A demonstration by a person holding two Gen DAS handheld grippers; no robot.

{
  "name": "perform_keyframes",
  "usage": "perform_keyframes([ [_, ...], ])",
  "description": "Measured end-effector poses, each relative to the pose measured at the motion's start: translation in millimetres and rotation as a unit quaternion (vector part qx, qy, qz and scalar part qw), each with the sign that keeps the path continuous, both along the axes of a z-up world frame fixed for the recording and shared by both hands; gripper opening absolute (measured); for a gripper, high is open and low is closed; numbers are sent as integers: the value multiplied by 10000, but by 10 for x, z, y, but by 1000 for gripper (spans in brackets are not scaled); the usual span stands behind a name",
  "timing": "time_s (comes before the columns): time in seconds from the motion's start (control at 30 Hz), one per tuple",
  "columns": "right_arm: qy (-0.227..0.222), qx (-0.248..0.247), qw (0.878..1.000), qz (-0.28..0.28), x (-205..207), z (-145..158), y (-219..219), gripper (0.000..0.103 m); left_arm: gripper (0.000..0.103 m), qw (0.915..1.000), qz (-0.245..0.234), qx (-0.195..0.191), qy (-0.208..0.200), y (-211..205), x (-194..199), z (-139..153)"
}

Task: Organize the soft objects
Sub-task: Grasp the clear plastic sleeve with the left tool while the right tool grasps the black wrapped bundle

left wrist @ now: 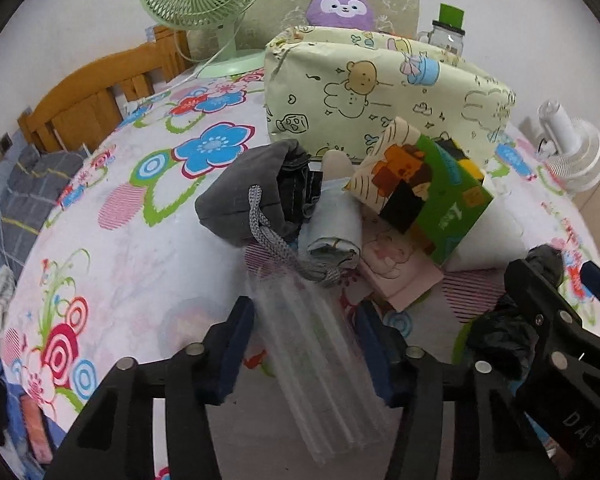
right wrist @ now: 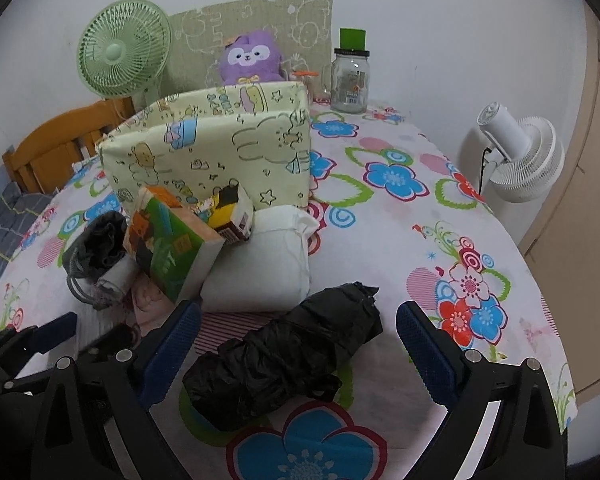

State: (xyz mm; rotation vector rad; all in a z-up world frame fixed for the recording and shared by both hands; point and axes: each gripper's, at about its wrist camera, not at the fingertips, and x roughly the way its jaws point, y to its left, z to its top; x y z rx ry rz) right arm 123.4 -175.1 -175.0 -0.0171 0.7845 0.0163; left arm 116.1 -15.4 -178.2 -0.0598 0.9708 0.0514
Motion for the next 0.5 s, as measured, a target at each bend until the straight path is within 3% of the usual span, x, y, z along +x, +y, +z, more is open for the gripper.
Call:
perform_keyframes([
  [0.23, 253, 42, 9995, -205, 98, -128, -24, 99, 41, 9995, -84, 290, -73, -63, -15, -20],
  [0.33, 435, 3, 9990, -141, 144, -206, 8, 81, 35, 9996, -126, 246, -102, -67, -9, -23],
  [0.5, 373, -98, 9993, -25, 119, -213, 85, 67, 24, 9996, -239, 84, -122, -92, -5, -9],
])
